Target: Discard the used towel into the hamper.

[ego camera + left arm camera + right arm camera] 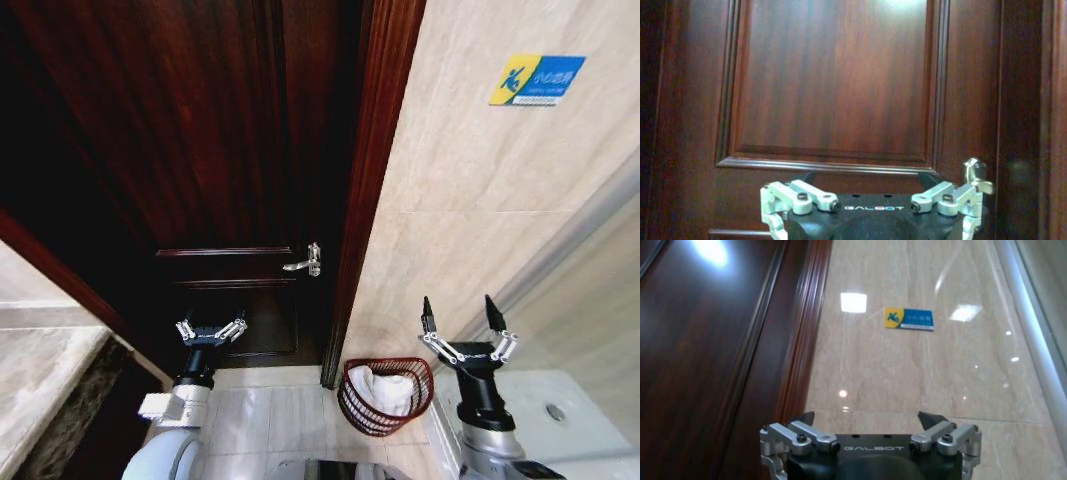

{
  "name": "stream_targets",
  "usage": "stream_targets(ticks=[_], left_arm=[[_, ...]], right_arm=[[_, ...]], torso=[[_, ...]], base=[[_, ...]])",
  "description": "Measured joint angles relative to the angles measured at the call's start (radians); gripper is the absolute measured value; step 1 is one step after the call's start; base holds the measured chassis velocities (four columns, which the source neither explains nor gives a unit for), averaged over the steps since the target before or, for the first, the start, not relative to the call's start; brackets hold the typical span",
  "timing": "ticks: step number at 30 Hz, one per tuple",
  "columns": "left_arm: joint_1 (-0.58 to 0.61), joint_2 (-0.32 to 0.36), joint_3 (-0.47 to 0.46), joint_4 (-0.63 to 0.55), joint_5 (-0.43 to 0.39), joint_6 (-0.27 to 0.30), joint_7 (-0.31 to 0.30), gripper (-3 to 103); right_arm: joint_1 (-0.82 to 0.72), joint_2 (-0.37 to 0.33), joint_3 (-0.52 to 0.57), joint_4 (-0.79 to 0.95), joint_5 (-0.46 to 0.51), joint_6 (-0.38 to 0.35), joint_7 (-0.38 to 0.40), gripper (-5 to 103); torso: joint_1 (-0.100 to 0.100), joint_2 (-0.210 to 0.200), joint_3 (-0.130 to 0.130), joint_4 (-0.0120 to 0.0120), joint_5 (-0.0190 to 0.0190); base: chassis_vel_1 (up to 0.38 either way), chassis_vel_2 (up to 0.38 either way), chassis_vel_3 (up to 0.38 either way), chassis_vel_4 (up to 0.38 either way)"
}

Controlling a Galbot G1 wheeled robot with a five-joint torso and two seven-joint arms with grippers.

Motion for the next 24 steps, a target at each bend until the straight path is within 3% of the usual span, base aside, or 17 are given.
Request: stream_targets(ticks=[24], left_arm=[[0.0,0.0,0.0,0.0,0.0,0.0,0.0,100]], right_arm=[[0.001,-0.003,0.0,-0.017,0.009,0.016,-0.018,100]], torso=[[0.0,0.0,0.0,0.0,-0.0001]], base=[[0.03,-0.03,-0.03,0.028]])
